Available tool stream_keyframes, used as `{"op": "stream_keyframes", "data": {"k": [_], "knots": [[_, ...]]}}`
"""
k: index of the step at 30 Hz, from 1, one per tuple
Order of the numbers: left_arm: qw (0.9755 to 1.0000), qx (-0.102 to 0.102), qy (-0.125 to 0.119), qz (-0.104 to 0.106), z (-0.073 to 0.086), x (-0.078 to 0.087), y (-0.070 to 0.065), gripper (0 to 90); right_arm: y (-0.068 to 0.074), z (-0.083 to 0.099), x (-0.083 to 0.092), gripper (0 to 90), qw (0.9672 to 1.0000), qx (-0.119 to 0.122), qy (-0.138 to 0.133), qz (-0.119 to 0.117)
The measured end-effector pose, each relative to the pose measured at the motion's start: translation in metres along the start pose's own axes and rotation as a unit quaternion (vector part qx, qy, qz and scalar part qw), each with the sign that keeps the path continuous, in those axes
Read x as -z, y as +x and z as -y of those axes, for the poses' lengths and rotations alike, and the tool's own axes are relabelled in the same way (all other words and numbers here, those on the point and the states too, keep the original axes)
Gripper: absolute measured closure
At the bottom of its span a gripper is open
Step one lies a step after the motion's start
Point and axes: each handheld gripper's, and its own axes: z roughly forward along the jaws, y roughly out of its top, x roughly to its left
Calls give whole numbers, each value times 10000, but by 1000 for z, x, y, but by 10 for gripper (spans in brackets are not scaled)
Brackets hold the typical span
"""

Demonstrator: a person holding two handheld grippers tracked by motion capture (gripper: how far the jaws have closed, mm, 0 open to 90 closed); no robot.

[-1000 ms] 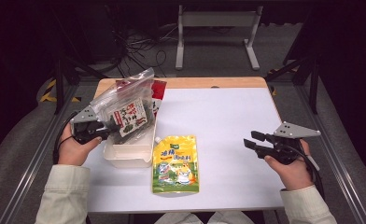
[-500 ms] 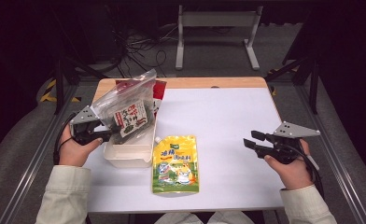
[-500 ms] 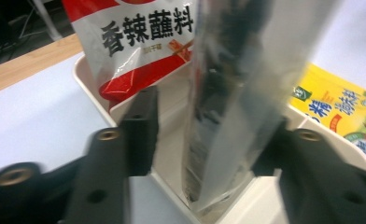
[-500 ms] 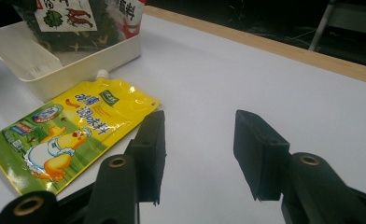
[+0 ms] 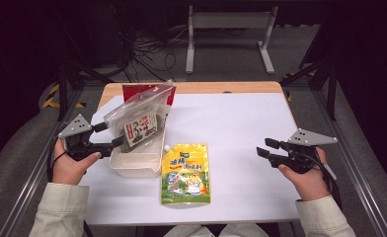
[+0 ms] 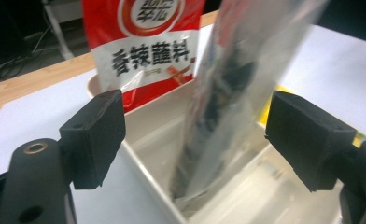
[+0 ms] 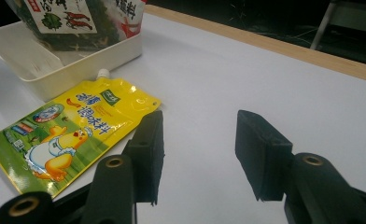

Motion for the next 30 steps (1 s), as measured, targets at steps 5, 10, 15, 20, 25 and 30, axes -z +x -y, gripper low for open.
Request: {"op": "stream_keyframes", "data": {"k": [5, 10, 15, 20, 25, 30], "knots": [[9999, -137, 57, 5, -3, 4, -14, 180, 0, 0, 0, 524, 10000, -11, -2, -10], [9999, -156, 45, -20, 1, 8, -22, 163, 1, -1, -2, 517, 10000, 25, 17, -39], [9999, -89, 77, -101, 16, 11, -21, 145, 3, 0, -7, 503, 9999, 58, 94, -101], [9999, 43, 0, -122, 24, 18, -21, 139, 5, -1, -12, 484, 9998, 97, 84, -156], [9999, 23, -2, -125, 26, 31, -28, 140, 8, -4, -20, 473, 9994, 125, 77, -299], [9996, 29, 241, -133, 27, 40, -38, 142, 14, -6, -30, 437, 9984, 178, 147, -518]]}}
